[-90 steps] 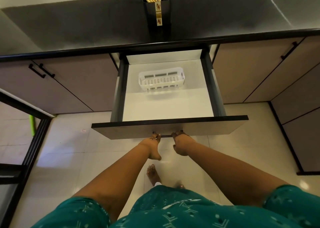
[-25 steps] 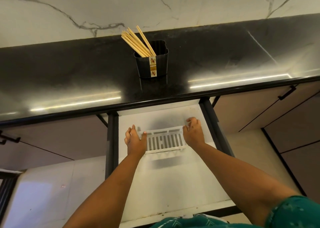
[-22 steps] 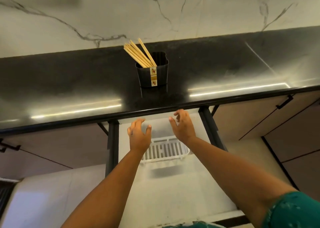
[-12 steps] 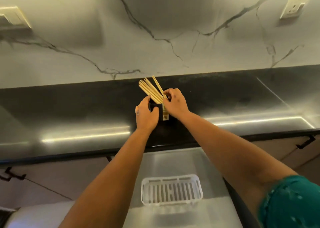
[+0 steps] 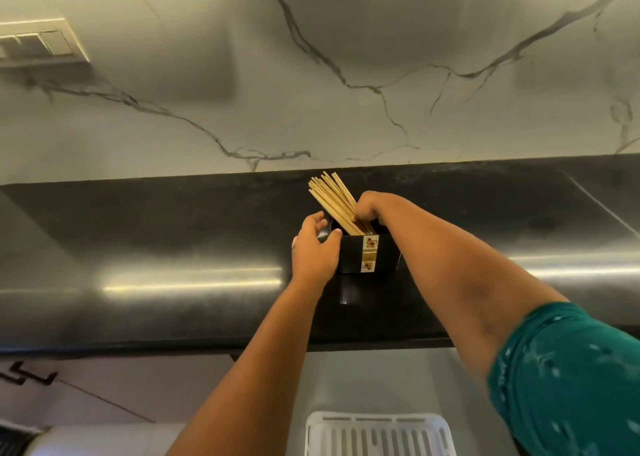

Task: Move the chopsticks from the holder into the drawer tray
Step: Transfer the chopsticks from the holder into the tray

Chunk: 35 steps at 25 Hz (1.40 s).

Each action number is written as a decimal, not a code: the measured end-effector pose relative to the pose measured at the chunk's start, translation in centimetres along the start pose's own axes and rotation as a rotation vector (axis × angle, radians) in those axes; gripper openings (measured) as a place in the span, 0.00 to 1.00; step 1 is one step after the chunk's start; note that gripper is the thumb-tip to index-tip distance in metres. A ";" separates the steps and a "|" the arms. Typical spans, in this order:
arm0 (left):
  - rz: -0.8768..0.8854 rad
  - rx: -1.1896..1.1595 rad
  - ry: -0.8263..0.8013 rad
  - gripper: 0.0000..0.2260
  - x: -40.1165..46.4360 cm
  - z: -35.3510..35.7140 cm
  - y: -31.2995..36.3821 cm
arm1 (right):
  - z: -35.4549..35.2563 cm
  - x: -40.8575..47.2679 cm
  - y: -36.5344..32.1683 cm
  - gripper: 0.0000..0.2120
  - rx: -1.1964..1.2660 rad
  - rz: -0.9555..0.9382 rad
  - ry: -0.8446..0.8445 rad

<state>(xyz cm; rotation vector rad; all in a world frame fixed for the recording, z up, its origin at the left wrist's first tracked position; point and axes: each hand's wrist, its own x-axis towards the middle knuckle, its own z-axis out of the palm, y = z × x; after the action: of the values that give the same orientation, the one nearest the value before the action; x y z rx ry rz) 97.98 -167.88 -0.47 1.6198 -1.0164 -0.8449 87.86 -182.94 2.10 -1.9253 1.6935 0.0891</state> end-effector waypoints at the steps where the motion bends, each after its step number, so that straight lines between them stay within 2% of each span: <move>1: -0.009 0.003 0.003 0.22 0.2 0.0 -0.1 | 0.1 0.4 0.2 0.15 -0.011 -0.011 0.007; 4: -0.024 -0.001 0.007 0.22 0.4 -0.1 -0.2 | 0.6 0.8 0.9 0.18 -0.066 -0.086 0.093; 9: -0.016 -0.016 0.010 0.22 -0.1 -0.1 0.5 | -0.3 -1.5 2.2 0.23 0.129 -0.204 0.285; 12: -0.008 -0.046 0.000 0.21 -1.2 0.1 1.2 | -2.1 -3.8 2.9 0.19 0.279 -0.282 0.380; 17: 0.004 -0.075 -0.008 0.20 -2.9 0.5 3.7 | -4.2 -7.0 2.9 0.11 0.345 -0.384 0.497; 20: 0.068 -0.158 0.013 0.19 -5.1 -0.2 6.4 | -6.2 -11.8 1.8 0.09 0.472 -0.550 0.593; 21: 0.108 -0.188 0.022 0.19 -5.8 -0.6 7.3 | -7.0 -14.0 1.4 0.09 0.473 -0.630 0.565; 23: 0.168 -0.174 -0.036 0.23 -6.8 -1.7 8.6 | -7.9 -18.4 0.8 0.08 0.391 -0.724 0.387; 26: 0.127 -0.192 -0.421 0.18 -9.7 -3.1 8.6 | -6.7 -24.2 0.6 0.07 0.266 -0.694 0.148; 28: 0.025 -0.276 -0.568 0.15 -12.5 -3.1 6.9 | -4.4 -26.0 1.4 0.07 0.382 -0.649 0.066; 30: -0.054 -0.298 -0.593 0.14 -15.4 -2.1 4.5 | -1.5 -26.5 2.4 0.09 0.537 -0.589 -0.037; 33: -0.246 -0.407 -0.629 0.14 -19.0 -0.4 0.6 | 2.8 -26.3 4.2 0.11 0.530 -0.474 -0.128; 35: -0.393 -0.504 -0.625 0.16 -20.4 0.2 -2.1 | 6.6 -26.2 5.8 0.18 0.603 -0.347 -0.130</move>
<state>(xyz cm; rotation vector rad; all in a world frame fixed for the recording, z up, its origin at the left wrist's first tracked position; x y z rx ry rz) 89.99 -148.97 -1.61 1.1430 -0.7967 -1.7920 79.38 -156.78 5.17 -1.6669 1.1083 -0.3781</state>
